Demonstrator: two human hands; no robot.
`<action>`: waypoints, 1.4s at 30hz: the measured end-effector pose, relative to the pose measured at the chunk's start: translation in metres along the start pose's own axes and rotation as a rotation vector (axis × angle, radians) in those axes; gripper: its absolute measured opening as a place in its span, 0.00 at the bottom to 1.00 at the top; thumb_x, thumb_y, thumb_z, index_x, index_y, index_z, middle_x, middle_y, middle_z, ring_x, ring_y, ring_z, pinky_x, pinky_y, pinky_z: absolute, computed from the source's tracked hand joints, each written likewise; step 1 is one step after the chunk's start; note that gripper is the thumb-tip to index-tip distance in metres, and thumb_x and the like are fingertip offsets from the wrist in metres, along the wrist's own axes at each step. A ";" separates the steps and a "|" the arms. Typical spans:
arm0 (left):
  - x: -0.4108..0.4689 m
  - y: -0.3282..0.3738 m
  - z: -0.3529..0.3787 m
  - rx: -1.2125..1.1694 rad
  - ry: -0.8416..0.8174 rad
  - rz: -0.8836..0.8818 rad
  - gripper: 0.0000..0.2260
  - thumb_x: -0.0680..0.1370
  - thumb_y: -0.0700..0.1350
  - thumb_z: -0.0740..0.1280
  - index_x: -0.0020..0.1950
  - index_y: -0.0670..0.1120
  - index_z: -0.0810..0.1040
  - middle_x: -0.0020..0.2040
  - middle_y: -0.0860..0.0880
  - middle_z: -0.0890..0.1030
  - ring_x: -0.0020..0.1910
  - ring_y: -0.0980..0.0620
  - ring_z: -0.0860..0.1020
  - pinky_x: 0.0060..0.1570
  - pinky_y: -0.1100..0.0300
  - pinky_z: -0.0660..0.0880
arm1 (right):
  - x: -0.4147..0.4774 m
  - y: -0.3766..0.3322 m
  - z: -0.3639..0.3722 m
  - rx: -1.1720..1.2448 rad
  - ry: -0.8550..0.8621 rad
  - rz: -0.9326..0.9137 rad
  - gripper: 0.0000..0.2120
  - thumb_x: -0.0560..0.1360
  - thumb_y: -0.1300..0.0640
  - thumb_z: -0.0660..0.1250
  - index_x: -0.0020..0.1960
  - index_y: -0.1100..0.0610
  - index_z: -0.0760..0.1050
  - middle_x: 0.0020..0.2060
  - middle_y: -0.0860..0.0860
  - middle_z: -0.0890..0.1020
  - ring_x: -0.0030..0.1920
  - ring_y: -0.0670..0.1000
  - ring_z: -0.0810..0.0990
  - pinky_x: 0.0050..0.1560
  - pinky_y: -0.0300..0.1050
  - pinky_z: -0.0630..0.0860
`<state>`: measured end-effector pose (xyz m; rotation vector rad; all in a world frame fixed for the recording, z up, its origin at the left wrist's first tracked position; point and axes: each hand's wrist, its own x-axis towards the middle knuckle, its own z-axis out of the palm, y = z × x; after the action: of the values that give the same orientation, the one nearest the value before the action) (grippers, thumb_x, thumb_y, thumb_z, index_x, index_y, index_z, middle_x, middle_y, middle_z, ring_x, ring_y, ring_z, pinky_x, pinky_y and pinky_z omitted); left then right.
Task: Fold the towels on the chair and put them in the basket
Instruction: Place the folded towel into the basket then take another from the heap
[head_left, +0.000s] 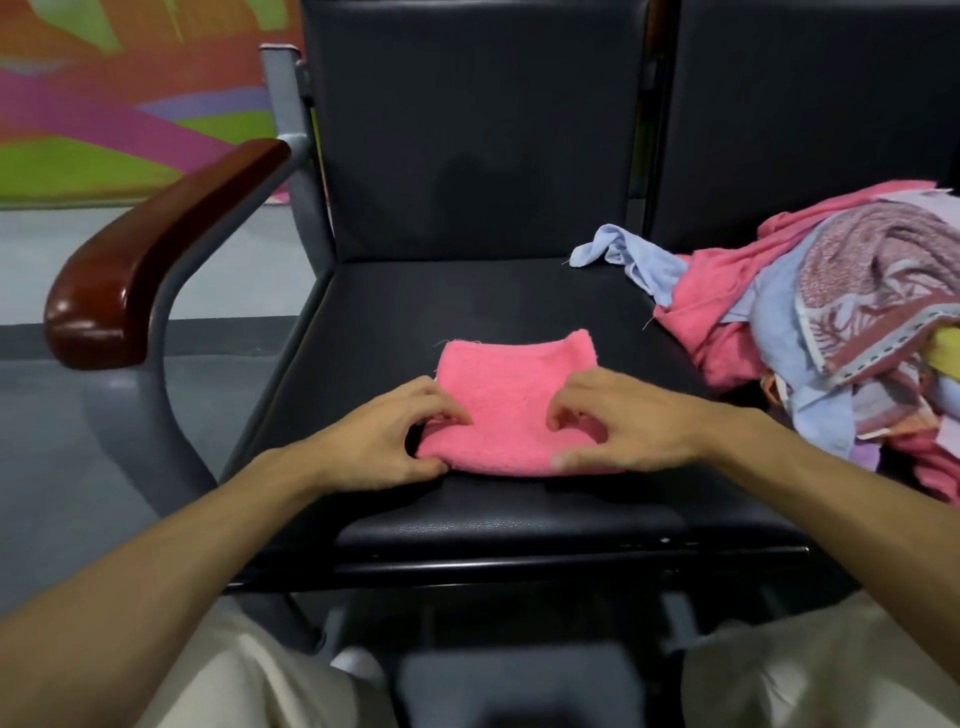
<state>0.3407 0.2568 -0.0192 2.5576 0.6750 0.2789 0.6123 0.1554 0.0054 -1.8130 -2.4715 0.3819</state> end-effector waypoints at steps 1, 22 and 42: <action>0.001 -0.001 0.001 0.013 -0.003 -0.009 0.21 0.69 0.51 0.70 0.62 0.55 0.76 0.57 0.60 0.71 0.58 0.62 0.72 0.61 0.70 0.65 | -0.004 0.000 0.003 -0.058 -0.044 0.010 0.34 0.64 0.24 0.58 0.60 0.47 0.71 0.55 0.44 0.71 0.58 0.44 0.68 0.62 0.44 0.65; 0.014 0.037 -0.005 -0.213 0.288 -0.361 0.05 0.77 0.41 0.62 0.44 0.47 0.76 0.41 0.51 0.79 0.42 0.52 0.75 0.45 0.57 0.72 | -0.026 -0.006 -0.018 0.335 0.276 0.144 0.05 0.75 0.50 0.68 0.43 0.50 0.75 0.36 0.48 0.81 0.31 0.45 0.79 0.38 0.39 0.73; 0.067 0.039 0.000 -0.288 0.001 -0.920 0.41 0.67 0.69 0.53 0.74 0.46 0.65 0.71 0.43 0.69 0.67 0.43 0.69 0.66 0.50 0.67 | 0.032 0.036 -0.013 0.391 0.016 0.455 0.28 0.73 0.50 0.72 0.70 0.54 0.71 0.67 0.51 0.75 0.66 0.50 0.74 0.69 0.45 0.68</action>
<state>0.4144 0.2607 0.0051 1.7456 1.5728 0.0494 0.6379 0.1978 0.0061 -2.1534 -1.7819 0.8003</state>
